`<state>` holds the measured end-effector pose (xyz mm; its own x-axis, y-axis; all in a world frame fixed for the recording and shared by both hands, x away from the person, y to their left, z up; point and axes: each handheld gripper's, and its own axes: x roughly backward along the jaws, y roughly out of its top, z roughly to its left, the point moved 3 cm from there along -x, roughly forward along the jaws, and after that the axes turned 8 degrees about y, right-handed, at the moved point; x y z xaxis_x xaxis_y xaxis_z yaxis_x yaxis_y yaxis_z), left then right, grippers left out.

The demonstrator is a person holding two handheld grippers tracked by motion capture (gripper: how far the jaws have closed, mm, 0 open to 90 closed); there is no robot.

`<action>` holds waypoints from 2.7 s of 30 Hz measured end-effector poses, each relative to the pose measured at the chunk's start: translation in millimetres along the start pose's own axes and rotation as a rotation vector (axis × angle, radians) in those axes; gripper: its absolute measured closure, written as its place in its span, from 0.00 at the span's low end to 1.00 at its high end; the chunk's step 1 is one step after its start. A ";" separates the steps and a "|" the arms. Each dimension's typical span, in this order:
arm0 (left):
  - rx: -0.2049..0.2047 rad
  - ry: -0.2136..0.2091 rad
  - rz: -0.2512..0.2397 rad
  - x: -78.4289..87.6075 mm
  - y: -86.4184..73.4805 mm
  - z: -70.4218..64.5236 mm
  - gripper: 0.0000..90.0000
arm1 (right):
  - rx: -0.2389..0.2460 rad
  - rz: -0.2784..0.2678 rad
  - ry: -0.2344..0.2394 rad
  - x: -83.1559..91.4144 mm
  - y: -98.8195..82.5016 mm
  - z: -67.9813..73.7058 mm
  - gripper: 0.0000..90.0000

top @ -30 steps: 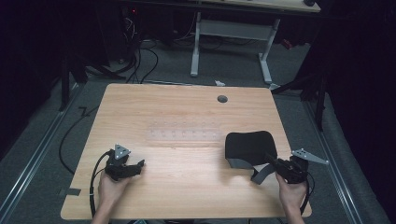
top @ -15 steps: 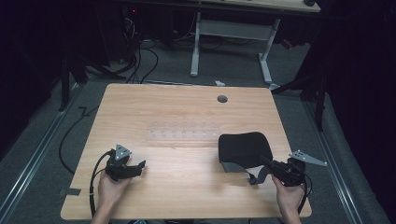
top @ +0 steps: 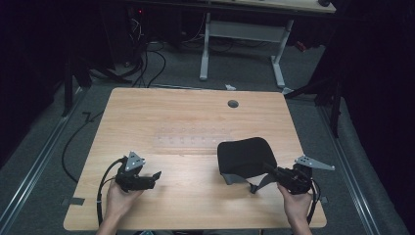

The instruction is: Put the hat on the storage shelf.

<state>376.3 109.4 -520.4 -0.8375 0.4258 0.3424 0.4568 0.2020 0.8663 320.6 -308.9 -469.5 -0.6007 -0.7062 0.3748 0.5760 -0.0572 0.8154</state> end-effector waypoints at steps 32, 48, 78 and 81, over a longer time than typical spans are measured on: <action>-0.148 -0.255 -0.006 24.3 9.0 -94.6 0.17 | 0.025 0.108 0.144 -44.5 16.7 32.8 0.96; -0.168 -0.281 -0.026 26.2 3.4 -99.2 0.18 | 0.029 0.168 0.182 -66.0 23.0 43.3 0.96; -0.255 -0.298 -0.077 28.3 -0.6 -110.1 0.25 | 0.029 0.285 0.165 -87.1 23.7 51.5 0.95; -0.255 -0.304 -0.080 28.7 -0.9 -111.0 0.28 | 0.019 0.288 0.167 -88.6 23.7 52.6 0.95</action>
<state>318.5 23.6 -470.9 -0.7235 0.6664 0.1800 0.2728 0.0364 0.9614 358.2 -210.6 -460.3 -0.3148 -0.7971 0.5152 0.6975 0.1739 0.6952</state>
